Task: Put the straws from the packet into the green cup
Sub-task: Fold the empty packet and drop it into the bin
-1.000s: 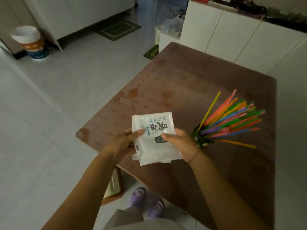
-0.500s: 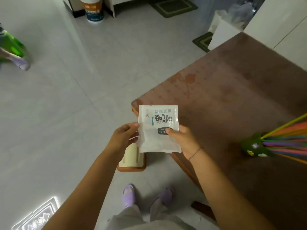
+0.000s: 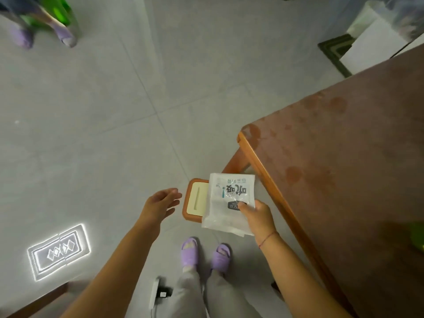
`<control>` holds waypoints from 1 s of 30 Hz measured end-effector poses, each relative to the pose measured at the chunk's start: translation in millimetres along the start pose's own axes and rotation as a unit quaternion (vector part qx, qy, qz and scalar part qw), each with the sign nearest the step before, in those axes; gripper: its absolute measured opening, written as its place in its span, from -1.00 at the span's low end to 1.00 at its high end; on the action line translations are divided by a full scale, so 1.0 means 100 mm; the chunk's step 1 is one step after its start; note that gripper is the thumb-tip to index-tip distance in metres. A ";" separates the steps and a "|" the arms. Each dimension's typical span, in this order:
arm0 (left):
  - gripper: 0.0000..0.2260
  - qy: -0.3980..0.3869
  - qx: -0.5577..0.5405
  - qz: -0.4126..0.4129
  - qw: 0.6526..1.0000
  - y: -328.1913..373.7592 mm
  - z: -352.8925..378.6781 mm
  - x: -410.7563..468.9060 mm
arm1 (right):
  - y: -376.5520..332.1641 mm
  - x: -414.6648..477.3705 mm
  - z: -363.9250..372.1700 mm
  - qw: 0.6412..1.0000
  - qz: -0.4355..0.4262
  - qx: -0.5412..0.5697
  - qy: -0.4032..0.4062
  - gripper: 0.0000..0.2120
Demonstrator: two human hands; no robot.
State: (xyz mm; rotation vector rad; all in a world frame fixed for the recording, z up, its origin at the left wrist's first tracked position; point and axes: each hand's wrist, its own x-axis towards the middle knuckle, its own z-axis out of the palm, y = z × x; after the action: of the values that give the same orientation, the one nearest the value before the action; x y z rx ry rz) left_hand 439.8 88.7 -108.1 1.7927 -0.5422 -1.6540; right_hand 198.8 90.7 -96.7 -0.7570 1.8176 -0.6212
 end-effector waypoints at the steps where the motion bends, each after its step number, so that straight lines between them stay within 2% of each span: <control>1: -0.77 0.008 -0.003 -0.006 1.000 -0.08 -0.03 0.07 | 0.09 0.08 0.06 1.000 0.005 -0.011 0.001 -0.78; 5: -0.82 0.033 -0.010 -0.024 0.999 -0.42 -0.07 0.37 | 0.41 0.46 0.24 0.998 0.047 -0.028 0.014 -0.77; 14: -0.92 0.052 0.006 -0.028 0.998 -1.14 0.12 1.29 | 1.26 1.50 0.43 0.991 0.065 -0.088 0.078 -0.77; 19: -0.94 0.050 0.021 -0.033 0.998 -1.56 0.30 1.82 | 1.88 1.98 0.62 0.977 0.083 -0.170 0.096 -0.78; 24: -0.78 0.048 0.032 -0.044 0.997 -1.96 0.47 2.28 | 2.26 2.38 0.91 0.960 0.062 -0.256 0.096 -0.78; 30: -0.66 0.051 0.049 -0.039 0.997 -2.23 0.59 2.66 | 2.43 2.83 1.22 0.948 0.016 -0.305 0.088 -0.78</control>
State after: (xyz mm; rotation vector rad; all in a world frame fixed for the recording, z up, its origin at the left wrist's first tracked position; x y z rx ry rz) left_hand 389.5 58.2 -455.3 1.9795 -0.5221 -1.6013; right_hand 184.2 34.8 -484.9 -1.0995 2.2131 -0.0893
